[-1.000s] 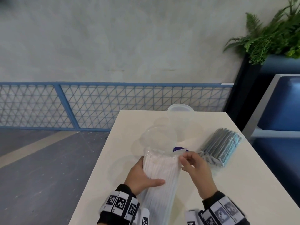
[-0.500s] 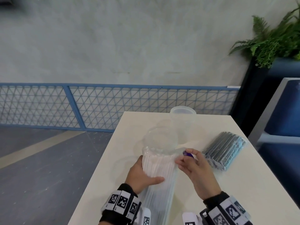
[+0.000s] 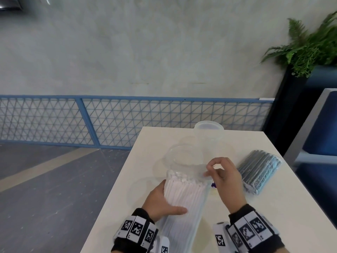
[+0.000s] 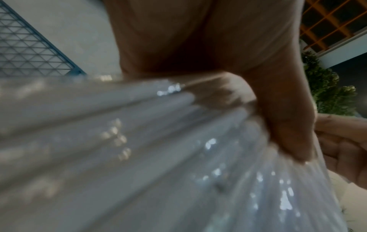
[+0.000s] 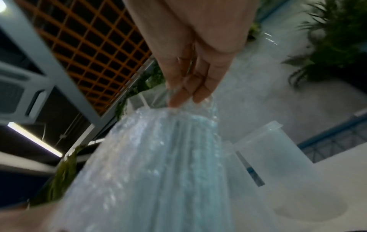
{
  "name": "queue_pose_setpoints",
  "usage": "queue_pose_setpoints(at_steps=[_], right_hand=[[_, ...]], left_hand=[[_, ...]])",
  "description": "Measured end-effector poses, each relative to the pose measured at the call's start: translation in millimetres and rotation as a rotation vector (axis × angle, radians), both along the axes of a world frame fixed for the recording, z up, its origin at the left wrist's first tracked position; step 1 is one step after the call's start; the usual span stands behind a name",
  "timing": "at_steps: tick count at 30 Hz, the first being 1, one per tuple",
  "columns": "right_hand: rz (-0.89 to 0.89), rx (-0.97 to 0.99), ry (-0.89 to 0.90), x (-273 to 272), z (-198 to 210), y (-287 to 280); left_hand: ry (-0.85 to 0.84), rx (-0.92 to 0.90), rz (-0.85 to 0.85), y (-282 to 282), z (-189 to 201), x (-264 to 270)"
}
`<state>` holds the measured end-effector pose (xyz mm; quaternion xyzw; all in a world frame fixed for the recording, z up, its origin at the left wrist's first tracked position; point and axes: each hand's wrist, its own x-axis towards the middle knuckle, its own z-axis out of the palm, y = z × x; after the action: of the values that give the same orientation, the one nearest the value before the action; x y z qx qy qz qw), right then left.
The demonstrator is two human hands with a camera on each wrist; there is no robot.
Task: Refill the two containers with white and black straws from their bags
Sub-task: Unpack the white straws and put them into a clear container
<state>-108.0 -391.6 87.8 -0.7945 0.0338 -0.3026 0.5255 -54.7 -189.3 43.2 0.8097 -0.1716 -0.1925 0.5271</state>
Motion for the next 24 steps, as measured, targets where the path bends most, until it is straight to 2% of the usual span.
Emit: queue_pose_setpoints(at_steps=[2, 3, 7, 9, 16, 22, 24], right_hand=[[0.034, 0.082, 0.029, 1, 3, 0], [0.061, 0.062, 0.027, 0, 3, 1], [0.163, -0.353, 0.046, -4, -2, 9], [0.157, -0.42, 0.058, 1, -6, 8], [0.142, -0.431, 0.188, 5, -1, 5], [0.089, -0.435, 0.117, 16, 9, 3], [0.007, -0.343, 0.12, 21, 11, -1]], left_hand=[[-0.008, 0.007, 0.001, 0, 0, 0], [-0.009, 0.006, 0.004, 0, 0, 0], [-0.01, 0.011, -0.001, 2, -1, 2], [-0.016, 0.028, -0.001, 3, -1, 2], [-0.048, 0.08, -0.039, 8, 1, 2], [-0.102, 0.1, -0.123, 7, 11, 2], [-0.117, 0.102, -0.135, 7, 12, 2]])
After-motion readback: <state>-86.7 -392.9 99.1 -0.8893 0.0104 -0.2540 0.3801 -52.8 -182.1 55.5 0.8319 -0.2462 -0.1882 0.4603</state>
